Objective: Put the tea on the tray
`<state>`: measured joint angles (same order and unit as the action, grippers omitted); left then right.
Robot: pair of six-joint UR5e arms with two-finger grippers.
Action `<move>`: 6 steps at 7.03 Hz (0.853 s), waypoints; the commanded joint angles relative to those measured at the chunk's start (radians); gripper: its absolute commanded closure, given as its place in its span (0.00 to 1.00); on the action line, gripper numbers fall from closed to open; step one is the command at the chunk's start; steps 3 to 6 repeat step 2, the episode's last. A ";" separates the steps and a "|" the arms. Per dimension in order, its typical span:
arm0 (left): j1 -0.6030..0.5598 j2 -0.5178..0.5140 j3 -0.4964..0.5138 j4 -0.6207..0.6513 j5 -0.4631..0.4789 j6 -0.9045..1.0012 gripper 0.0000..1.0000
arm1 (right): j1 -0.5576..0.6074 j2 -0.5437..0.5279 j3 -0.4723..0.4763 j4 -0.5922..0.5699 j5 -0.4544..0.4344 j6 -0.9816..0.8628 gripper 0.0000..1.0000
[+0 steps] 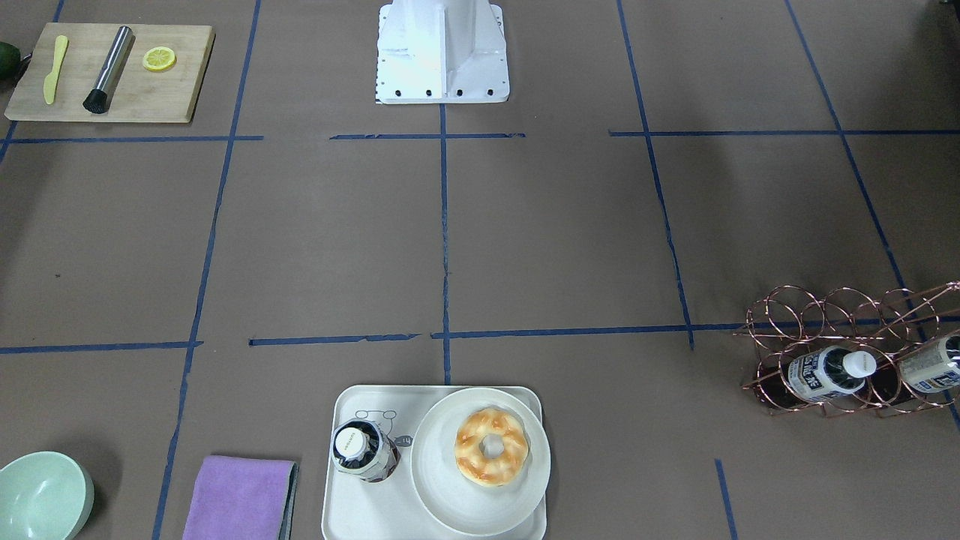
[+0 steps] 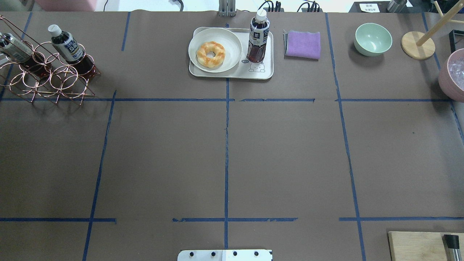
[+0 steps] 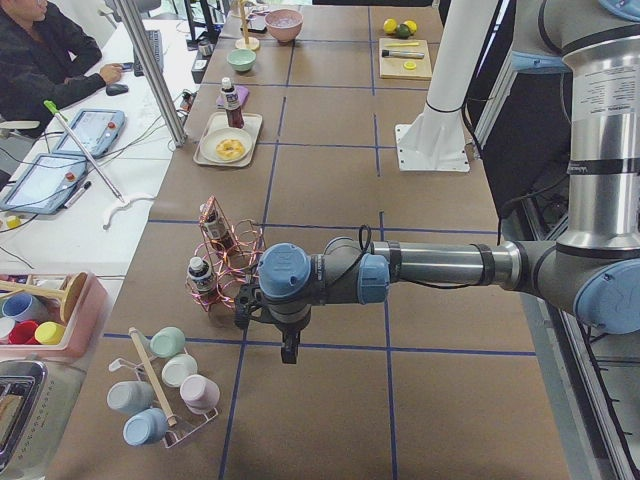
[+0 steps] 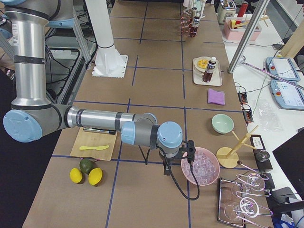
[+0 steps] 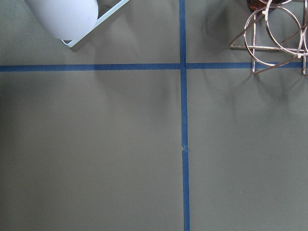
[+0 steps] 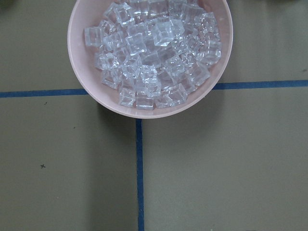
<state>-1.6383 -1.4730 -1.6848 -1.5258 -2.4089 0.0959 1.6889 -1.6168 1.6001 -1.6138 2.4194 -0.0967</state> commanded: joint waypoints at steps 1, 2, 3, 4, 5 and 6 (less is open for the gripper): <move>0.000 -0.001 0.000 -0.001 -0.001 0.002 0.00 | 0.000 0.000 0.003 0.002 0.001 0.000 0.00; 0.000 -0.001 0.000 -0.001 0.001 0.002 0.00 | 0.000 0.000 0.003 0.002 0.001 0.000 0.00; 0.000 -0.001 0.000 -0.001 0.001 0.002 0.00 | 0.000 0.000 0.003 0.002 0.001 0.000 0.00; 0.000 -0.001 0.000 -0.001 0.001 0.002 0.00 | 0.000 0.000 0.003 0.002 0.001 0.000 0.00; 0.000 -0.001 0.000 -0.001 0.001 0.002 0.00 | 0.000 0.000 0.003 0.002 0.001 0.000 0.00; 0.000 -0.001 0.000 -0.001 0.001 0.002 0.00 | 0.000 0.000 0.003 0.002 0.001 0.000 0.00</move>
